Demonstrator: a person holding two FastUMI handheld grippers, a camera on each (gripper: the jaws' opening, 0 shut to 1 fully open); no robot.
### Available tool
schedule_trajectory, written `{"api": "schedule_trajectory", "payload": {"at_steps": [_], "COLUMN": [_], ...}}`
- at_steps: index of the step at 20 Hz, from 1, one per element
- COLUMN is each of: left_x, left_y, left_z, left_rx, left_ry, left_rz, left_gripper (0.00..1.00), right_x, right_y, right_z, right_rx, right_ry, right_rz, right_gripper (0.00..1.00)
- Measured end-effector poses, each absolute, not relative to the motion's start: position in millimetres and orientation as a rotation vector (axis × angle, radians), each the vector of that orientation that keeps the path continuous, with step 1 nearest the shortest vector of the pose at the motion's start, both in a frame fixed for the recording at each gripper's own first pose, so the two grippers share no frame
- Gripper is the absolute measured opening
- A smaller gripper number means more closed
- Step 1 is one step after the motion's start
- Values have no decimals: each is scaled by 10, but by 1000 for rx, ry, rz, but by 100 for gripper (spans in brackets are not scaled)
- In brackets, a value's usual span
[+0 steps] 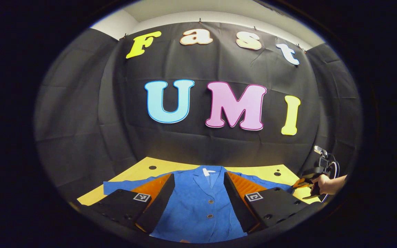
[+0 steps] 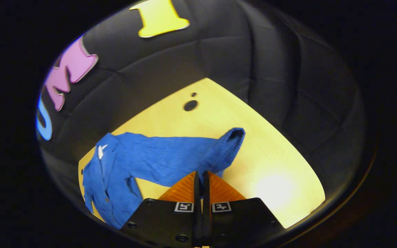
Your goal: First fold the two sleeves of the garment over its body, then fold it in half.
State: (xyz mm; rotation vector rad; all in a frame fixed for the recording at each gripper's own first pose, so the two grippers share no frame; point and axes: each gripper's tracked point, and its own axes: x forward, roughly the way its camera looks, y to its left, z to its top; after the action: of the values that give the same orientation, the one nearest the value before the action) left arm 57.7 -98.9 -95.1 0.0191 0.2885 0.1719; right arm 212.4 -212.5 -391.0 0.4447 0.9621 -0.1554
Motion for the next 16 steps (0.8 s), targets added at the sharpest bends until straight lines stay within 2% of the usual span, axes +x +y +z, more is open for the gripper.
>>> {"api": "schedule_trajectory", "payload": {"at_steps": [7, 12, 16], "left_x": [322, 93, -31], "left_y": [-560, -137, 234], "left_z": [-970, -1111, -1312], "left_rx": [0, -28, -110], "left_ry": [284, 301, 309], "left_rz": [280, 378, 457], "left_gripper": [82, 82, 82], "right_x": [2699, 2727, 2566], "right_y": [-198, 1313, 2515], "right_z": [-3293, -3079, -3318], "right_rx": [374, 350, 307], "right_ry": [925, 936, 952], "right_rz": [210, 430, 572], "right_gripper": [4, 4, 5]}}
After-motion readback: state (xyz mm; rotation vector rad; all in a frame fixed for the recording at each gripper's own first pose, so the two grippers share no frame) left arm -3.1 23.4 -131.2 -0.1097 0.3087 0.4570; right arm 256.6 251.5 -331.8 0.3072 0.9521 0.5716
